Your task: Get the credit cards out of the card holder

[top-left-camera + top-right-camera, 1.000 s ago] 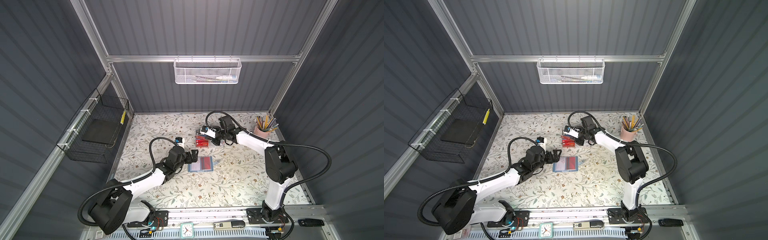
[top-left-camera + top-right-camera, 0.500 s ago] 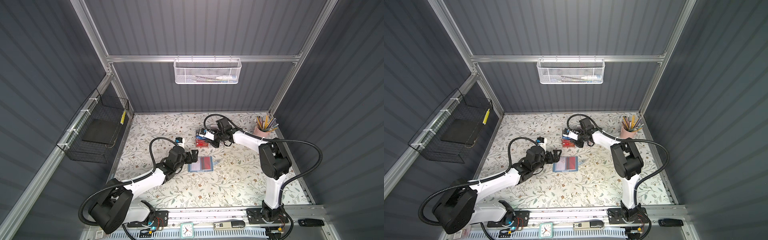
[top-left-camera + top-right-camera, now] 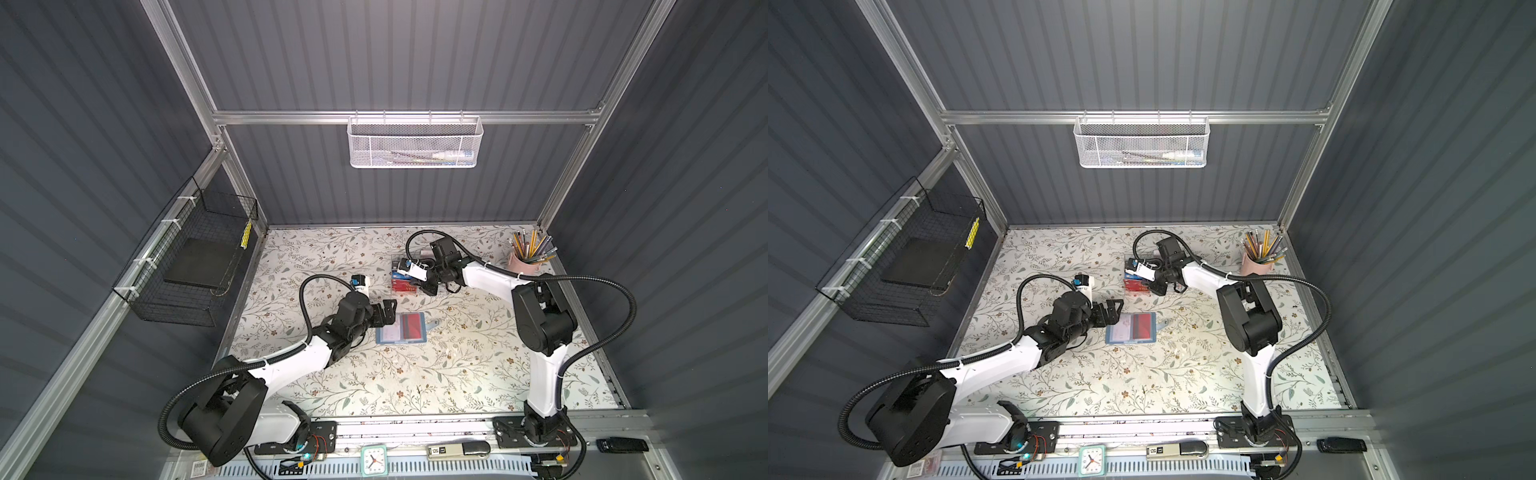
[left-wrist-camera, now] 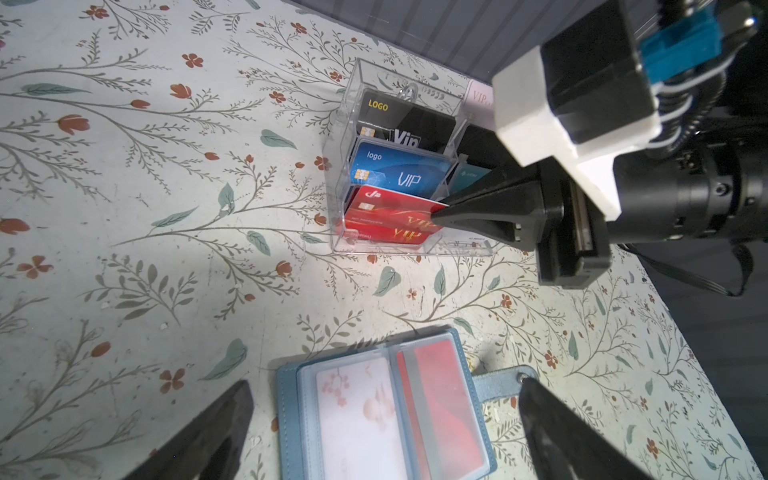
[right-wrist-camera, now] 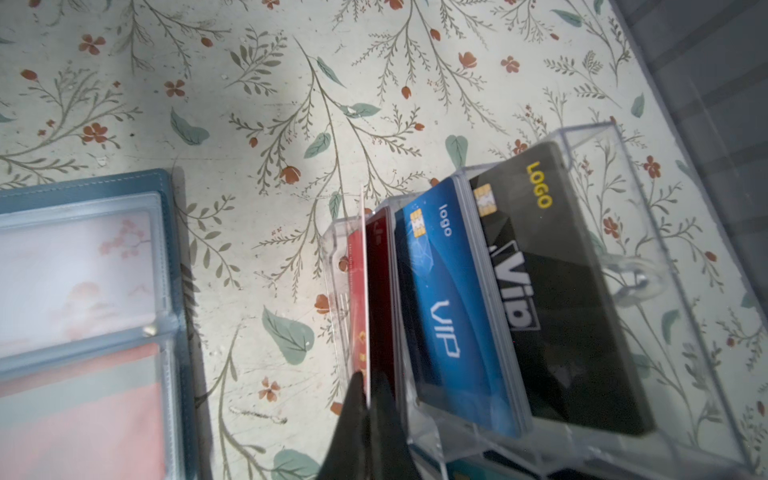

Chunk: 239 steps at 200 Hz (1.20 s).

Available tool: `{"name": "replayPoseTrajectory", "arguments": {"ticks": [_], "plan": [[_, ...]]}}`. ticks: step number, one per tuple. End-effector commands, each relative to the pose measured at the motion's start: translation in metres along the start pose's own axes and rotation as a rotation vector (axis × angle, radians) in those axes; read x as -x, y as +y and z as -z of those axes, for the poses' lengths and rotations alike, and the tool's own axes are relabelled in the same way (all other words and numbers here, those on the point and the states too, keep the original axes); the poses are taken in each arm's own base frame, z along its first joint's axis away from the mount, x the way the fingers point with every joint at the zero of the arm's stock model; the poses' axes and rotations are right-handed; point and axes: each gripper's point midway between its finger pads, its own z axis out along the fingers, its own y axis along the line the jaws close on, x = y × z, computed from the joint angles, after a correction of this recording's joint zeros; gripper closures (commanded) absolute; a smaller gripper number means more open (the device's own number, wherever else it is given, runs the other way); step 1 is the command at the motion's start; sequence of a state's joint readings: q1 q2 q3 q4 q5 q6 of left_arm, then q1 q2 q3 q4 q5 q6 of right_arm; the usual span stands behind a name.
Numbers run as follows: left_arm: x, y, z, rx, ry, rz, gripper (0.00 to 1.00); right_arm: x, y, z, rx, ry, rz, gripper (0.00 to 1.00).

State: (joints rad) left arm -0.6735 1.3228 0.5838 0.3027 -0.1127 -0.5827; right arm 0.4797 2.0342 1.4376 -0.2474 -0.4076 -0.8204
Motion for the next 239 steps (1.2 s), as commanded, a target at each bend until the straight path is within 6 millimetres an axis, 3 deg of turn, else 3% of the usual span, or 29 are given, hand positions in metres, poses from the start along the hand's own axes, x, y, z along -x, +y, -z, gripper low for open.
{"name": "replayPoseTrajectory", "arguments": {"ticks": [1,132,193,239], "plan": [[-0.001,-0.001,-0.003,-0.003,-0.007,-0.018,0.00,0.000,-0.011,-0.001,-0.031,0.013,0.005,1.00],[-0.002,-0.001,-0.006,-0.003,-0.003,-0.019,0.00,-0.001,-0.012,-0.004,-0.009,0.034,-0.023,0.85],[-0.002,0.000,-0.005,-0.002,-0.003,-0.018,0.00,0.000,-0.014,-0.003,-0.020,0.035,-0.031,0.84],[0.000,-0.002,-0.003,-0.006,-0.009,-0.016,0.00,0.014,-0.020,0.013,-0.062,-0.008,-0.052,0.83]]}}
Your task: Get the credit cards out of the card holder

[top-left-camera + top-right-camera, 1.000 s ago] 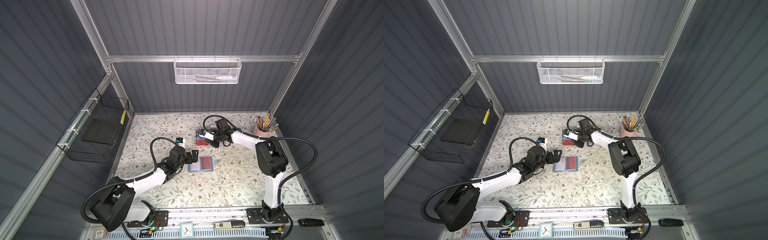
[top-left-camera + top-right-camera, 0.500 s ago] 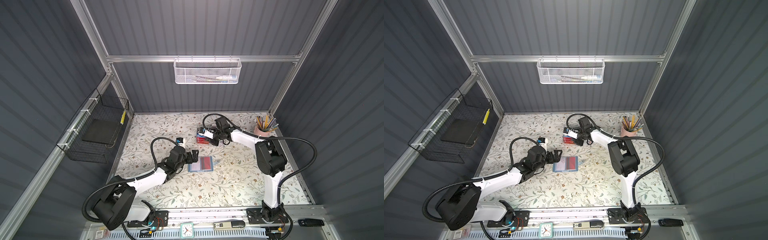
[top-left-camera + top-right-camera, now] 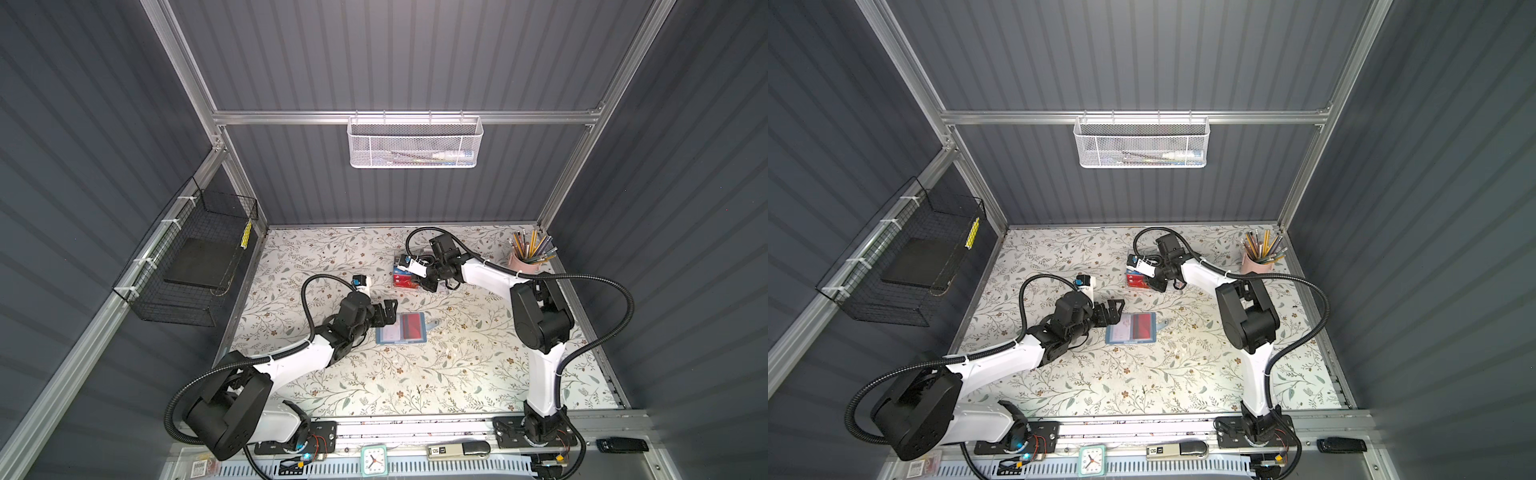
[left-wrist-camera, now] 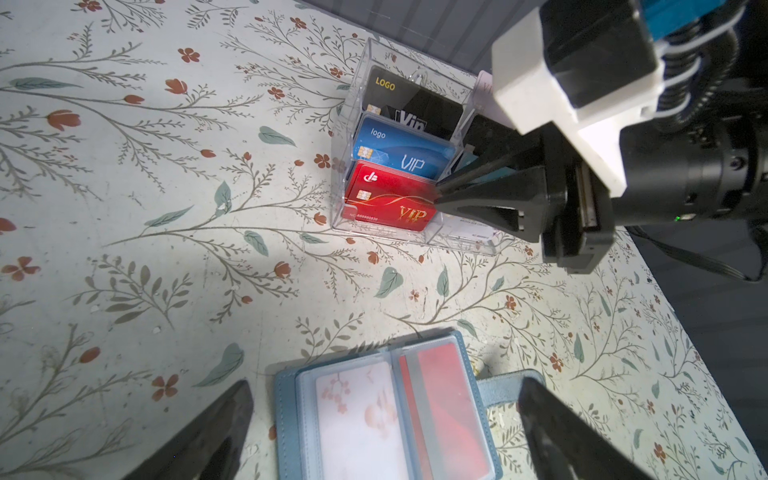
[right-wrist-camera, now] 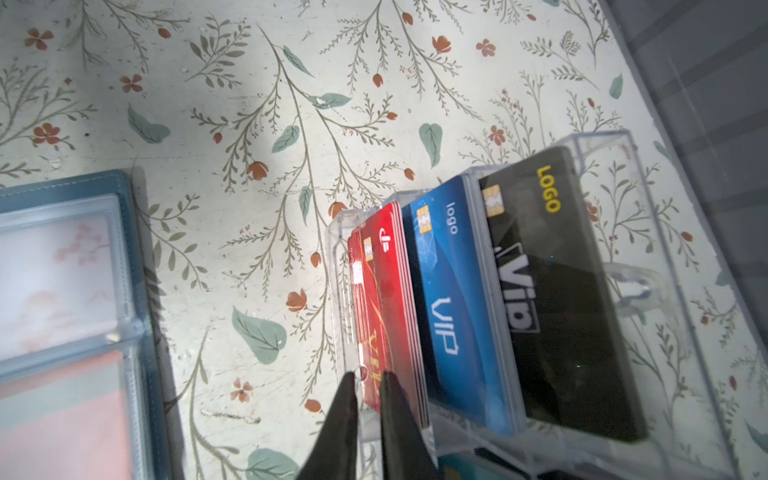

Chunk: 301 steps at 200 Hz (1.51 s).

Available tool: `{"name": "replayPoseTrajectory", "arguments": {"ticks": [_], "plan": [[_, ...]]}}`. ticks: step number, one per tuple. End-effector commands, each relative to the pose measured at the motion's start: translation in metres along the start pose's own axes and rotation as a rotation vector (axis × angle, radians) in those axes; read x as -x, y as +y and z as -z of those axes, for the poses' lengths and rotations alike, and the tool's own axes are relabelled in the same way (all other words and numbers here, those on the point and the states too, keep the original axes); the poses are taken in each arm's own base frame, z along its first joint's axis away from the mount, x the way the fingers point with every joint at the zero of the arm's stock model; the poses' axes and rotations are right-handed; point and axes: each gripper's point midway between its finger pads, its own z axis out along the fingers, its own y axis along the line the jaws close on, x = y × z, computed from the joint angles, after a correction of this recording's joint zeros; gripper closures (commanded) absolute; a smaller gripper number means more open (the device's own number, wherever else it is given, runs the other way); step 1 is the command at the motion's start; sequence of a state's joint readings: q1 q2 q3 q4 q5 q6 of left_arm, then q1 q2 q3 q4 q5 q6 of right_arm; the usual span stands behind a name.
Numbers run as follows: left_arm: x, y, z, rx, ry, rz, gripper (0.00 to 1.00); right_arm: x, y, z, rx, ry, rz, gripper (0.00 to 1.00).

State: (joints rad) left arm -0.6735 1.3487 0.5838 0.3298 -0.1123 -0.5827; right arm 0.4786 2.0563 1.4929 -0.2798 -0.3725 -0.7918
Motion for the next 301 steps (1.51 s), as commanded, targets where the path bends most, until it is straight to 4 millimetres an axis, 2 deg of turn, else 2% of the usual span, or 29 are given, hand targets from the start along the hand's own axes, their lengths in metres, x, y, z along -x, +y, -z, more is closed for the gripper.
{"name": "replayPoseTrajectory", "arguments": {"ticks": [1,44,74,85,89,94,99,117,135,156,167,179,208,228,260,301], "plan": [[0.002,-0.002,0.002,-0.005,-0.008,-0.017,0.00,0.013,-0.008,0.014,-0.036,-0.035,-0.025,0.83],[0.005,-0.006,0.006,-0.008,0.001,-0.007,0.00,0.041,-0.016,0.053,-0.132,-0.140,-0.081,0.76],[0.008,-0.009,0.012,-0.016,0.001,0.013,0.00,0.055,-0.018,0.083,-0.202,-0.216,-0.131,0.63],[0.010,-0.013,0.016,-0.031,0.004,0.018,0.00,0.061,-0.018,0.093,-0.215,-0.241,-0.157,0.52],[0.011,-0.015,0.017,-0.040,0.009,0.016,0.00,0.063,-0.017,0.097,-0.219,-0.249,-0.163,0.44],[0.012,-0.017,0.019,-0.046,0.010,0.019,0.00,0.065,-0.017,0.103,-0.224,-0.259,-0.171,0.27],[0.013,-0.017,0.021,-0.049,0.010,0.023,0.00,0.068,-0.016,0.108,-0.227,-0.270,-0.177,0.19],[0.013,-0.015,0.026,-0.031,0.017,0.034,0.00,0.074,-0.013,0.125,-0.246,-0.309,-0.207,0.01],[0.012,-0.012,0.030,-0.018,0.024,0.055,0.00,0.078,-0.007,0.142,-0.264,-0.352,-0.245,0.01],[0.008,-0.007,0.035,0.001,0.029,0.067,0.00,0.073,-0.017,0.166,-0.385,-0.414,-0.368,0.01],[0.006,-0.005,0.036,0.007,0.033,0.071,0.00,0.060,-0.036,0.179,-0.510,-0.453,-0.569,0.01],[0.004,-0.005,0.035,0.011,0.044,0.082,0.00,0.045,-0.039,0.185,-0.532,-0.473,-0.749,0.01],[-0.009,-0.010,0.025,-0.018,0.106,0.098,0.00,0.040,-0.018,0.180,-0.373,-0.465,-0.825,0.01],[-0.022,-0.011,0.020,-0.048,0.144,0.121,0.00,0.027,-0.005,0.174,-0.348,-0.455,-0.888,0.01],[-0.031,-0.010,0.021,-0.058,0.166,0.140,0.00,0.006,0.021,0.163,-0.282,-0.415,-1.012,0.01],[-0.041,-0.020,0.016,-0.133,0.192,0.224,0.00,0.002,0.065,0.135,-0.187,-0.382,-1.078,0.01]]}}
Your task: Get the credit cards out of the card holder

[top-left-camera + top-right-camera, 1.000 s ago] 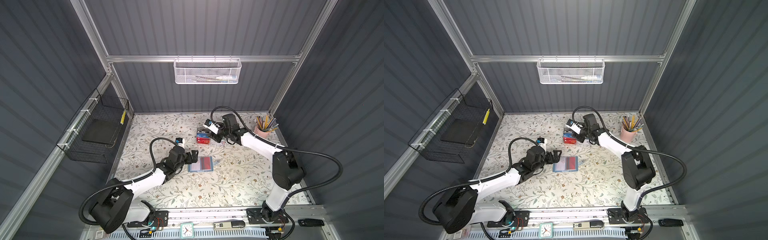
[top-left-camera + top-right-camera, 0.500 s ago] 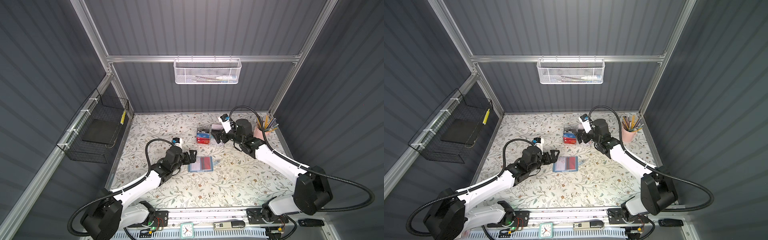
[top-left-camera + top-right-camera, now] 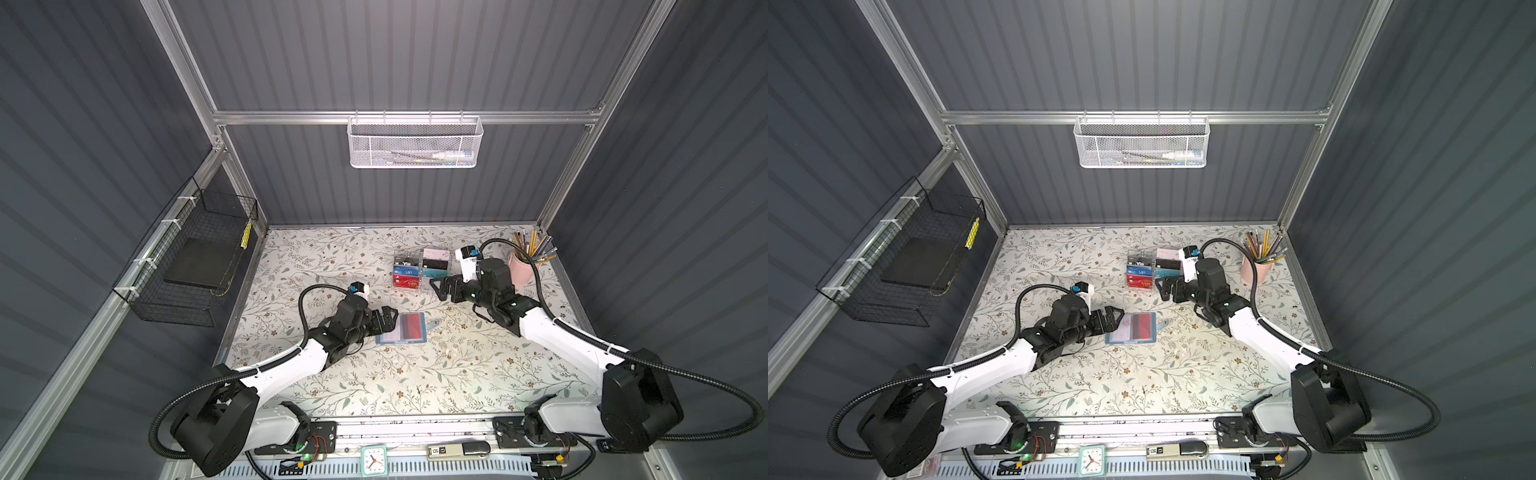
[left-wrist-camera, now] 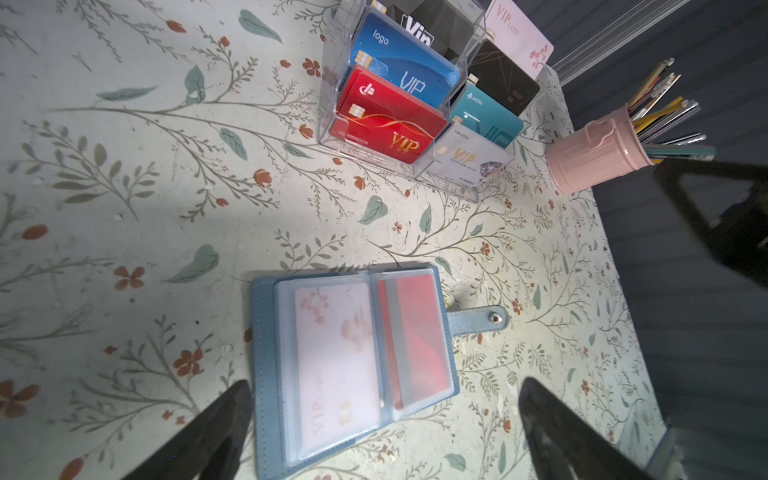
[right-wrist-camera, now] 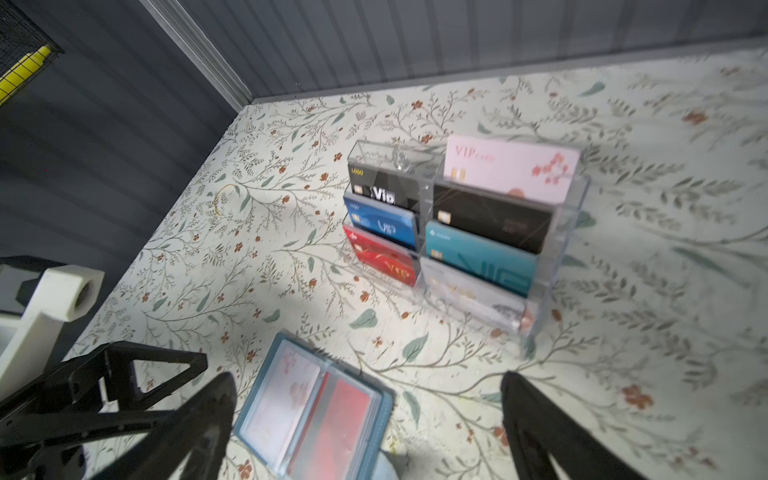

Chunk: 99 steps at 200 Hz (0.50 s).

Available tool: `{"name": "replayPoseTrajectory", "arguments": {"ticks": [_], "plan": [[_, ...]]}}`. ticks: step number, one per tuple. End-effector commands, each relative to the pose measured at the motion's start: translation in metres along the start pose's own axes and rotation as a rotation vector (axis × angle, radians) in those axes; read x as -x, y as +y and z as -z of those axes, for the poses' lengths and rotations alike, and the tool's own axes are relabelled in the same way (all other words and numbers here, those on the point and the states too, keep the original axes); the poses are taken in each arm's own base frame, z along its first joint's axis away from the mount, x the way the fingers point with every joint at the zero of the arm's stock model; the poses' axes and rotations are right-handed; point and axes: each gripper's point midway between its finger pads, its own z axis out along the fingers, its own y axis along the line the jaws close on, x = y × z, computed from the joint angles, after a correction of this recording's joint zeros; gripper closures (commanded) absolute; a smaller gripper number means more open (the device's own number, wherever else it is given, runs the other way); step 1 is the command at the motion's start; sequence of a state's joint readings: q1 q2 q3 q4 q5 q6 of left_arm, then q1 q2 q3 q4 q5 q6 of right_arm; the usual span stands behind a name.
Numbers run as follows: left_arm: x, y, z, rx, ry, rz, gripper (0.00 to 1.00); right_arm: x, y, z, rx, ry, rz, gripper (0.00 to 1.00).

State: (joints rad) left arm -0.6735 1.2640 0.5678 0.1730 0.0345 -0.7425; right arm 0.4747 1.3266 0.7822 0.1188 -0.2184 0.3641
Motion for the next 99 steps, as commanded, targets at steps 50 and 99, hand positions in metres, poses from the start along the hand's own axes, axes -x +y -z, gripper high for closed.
{"name": "replayPoseTrajectory", "arguments": {"ticks": [50,99], "plan": [[-0.021,-0.013,-0.014,-0.125,0.067,0.118,0.00,-0.061,0.018,-0.020,-0.034,0.102,-0.016,0.01],[-0.024,-0.014,-0.017,-0.152,0.075,0.149,0.00,-0.098,0.015,-0.037,-0.087,0.181,-0.003,0.01]]}}
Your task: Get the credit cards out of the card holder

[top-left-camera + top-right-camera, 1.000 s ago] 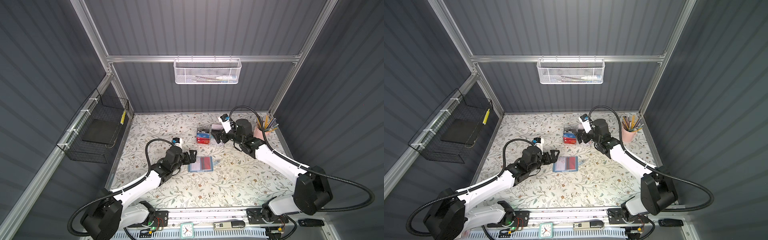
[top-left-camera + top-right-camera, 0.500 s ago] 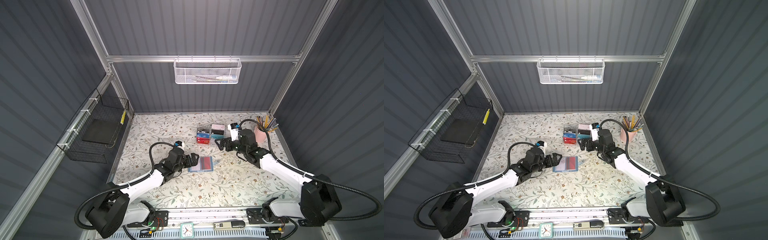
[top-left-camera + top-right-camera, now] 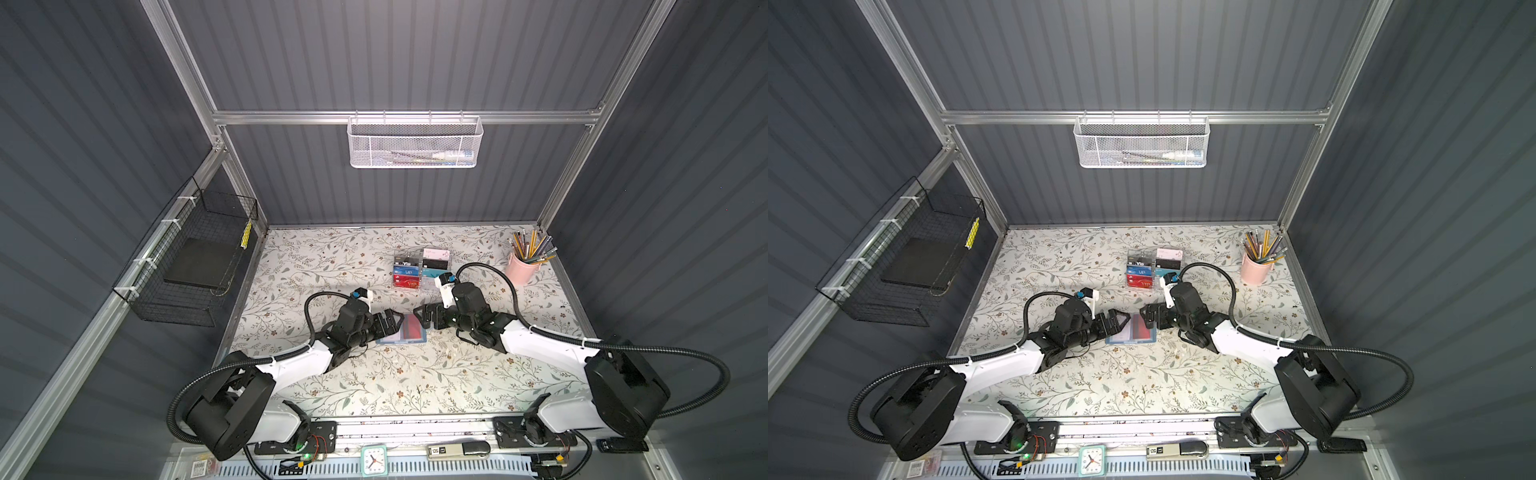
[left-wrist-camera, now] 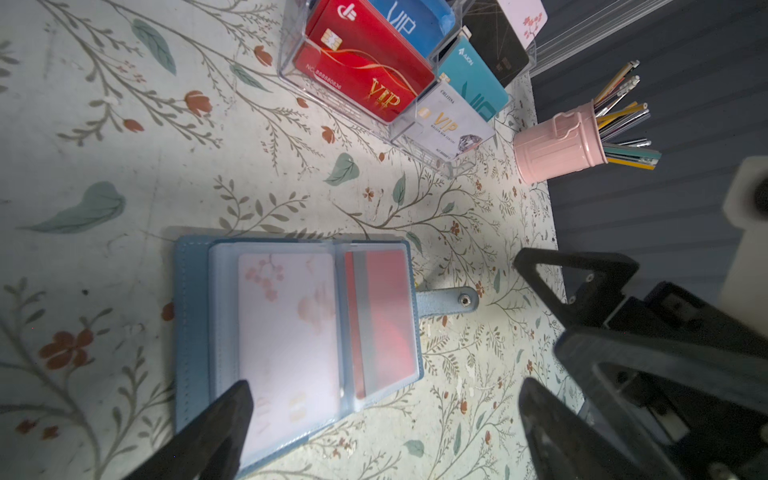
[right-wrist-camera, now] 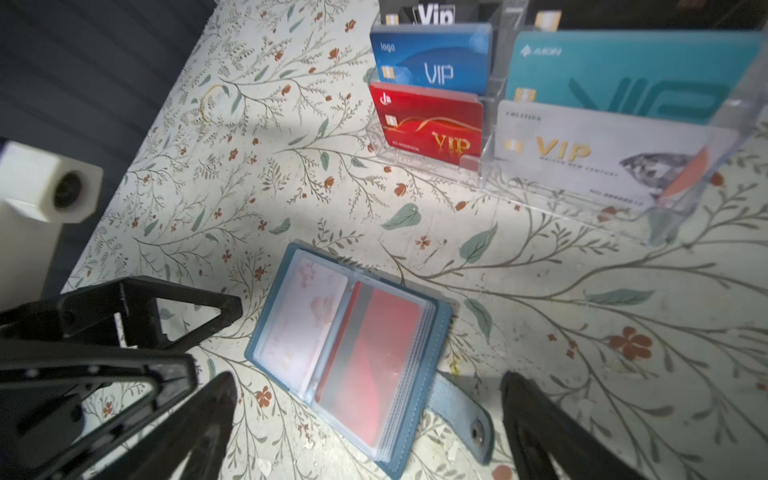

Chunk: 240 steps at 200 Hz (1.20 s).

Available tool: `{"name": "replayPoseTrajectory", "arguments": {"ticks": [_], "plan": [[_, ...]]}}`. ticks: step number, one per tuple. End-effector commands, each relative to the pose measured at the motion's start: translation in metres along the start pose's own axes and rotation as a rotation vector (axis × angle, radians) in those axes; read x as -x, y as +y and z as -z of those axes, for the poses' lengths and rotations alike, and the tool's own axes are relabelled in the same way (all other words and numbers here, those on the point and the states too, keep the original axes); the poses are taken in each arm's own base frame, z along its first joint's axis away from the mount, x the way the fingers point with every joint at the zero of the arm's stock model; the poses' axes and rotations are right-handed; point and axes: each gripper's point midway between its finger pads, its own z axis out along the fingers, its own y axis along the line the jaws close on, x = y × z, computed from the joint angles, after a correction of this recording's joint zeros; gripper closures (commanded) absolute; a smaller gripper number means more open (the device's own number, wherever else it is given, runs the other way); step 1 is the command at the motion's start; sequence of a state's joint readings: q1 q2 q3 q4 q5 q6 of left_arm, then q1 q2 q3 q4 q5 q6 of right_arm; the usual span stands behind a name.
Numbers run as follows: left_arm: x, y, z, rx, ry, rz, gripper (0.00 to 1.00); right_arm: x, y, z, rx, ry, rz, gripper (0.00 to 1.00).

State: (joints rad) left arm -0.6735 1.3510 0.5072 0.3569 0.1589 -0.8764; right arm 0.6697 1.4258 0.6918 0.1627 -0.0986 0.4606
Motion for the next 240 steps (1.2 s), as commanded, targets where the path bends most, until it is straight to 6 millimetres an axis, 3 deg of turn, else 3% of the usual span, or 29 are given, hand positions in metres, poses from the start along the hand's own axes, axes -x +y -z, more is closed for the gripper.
{"name": "replayPoseTrajectory", "arguments": {"ticks": [1,30,92,153,189,240], "plan": [[-0.003,-0.006,-0.002,-0.041,0.012,0.020,0.00,-0.012,-0.008,-0.011,-0.064,0.019,0.006,0.01],[-0.003,-0.006,-0.004,-0.048,0.012,0.038,0.00,-0.026,-0.004,-0.022,-0.087,0.049,0.029,0.03],[0.006,0.021,0.003,-0.052,-0.005,0.165,0.00,-0.038,0.003,-0.038,-0.151,0.081,0.094,0.09],[0.000,0.024,-0.011,-0.053,0.052,0.191,0.00,-0.049,-0.002,-0.043,-0.180,0.090,0.098,0.15],[-0.007,0.024,-0.017,-0.086,0.084,0.219,0.00,-0.058,-0.005,-0.047,-0.178,0.101,0.089,0.22],[-0.006,0.023,-0.018,-0.093,0.081,0.224,0.00,-0.067,-0.010,-0.053,-0.183,0.115,0.084,0.41]]}}
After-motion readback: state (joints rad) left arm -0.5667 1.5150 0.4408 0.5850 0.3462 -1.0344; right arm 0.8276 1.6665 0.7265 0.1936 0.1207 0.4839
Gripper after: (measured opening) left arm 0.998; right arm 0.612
